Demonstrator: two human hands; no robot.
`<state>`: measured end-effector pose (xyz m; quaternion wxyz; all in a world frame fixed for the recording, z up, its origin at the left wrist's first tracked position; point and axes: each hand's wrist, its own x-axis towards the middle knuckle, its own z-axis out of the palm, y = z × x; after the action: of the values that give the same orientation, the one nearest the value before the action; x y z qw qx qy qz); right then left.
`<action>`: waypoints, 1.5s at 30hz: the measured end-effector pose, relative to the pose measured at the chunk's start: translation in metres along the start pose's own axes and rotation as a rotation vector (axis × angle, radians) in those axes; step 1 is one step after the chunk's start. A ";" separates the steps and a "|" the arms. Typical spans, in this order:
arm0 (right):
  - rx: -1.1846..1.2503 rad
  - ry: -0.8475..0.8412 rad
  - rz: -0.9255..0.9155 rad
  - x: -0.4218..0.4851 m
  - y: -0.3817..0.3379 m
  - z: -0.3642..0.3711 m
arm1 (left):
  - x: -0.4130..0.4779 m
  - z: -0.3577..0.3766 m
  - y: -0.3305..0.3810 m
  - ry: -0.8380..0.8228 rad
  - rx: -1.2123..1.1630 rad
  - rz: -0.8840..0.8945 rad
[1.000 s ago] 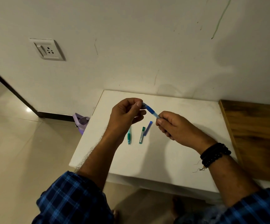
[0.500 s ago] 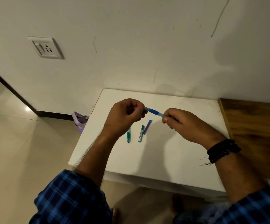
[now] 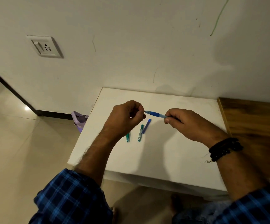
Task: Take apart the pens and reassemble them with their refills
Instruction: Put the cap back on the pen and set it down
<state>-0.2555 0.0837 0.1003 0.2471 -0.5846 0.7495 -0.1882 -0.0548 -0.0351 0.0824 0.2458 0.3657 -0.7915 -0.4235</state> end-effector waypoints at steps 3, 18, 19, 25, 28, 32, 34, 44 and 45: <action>-0.007 0.000 -0.003 0.000 0.001 0.000 | 0.000 0.000 -0.001 -0.009 0.014 0.010; -0.022 0.000 -0.009 0.002 0.003 0.000 | -0.001 0.000 -0.003 -0.016 0.023 0.023; -0.020 0.001 -0.009 0.002 0.003 0.000 | -0.001 0.000 -0.004 -0.016 0.026 0.023; -0.030 -0.001 -0.006 0.002 0.002 0.000 | 0.000 0.001 -0.004 -0.012 0.049 0.016; -0.033 -0.003 -0.004 0.002 0.002 0.000 | 0.000 0.001 -0.004 -0.015 0.054 0.015; -0.025 0.000 -0.002 0.002 0.002 0.000 | 0.001 0.002 -0.005 -0.016 0.058 0.021; -0.022 -0.003 -0.003 0.002 0.002 -0.001 | 0.001 0.002 -0.005 -0.012 0.050 0.024; 0.007 0.015 0.003 -0.001 0.005 -0.007 | 0.000 0.001 -0.001 0.019 -0.067 -0.030; 0.008 0.014 0.003 -0.001 0.005 -0.006 | 0.000 0.001 -0.001 0.023 -0.086 -0.038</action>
<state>-0.2630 0.0859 0.1028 0.2445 -0.5813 0.7513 -0.1948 -0.0551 -0.0349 0.0809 0.2622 0.3746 -0.7626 -0.4576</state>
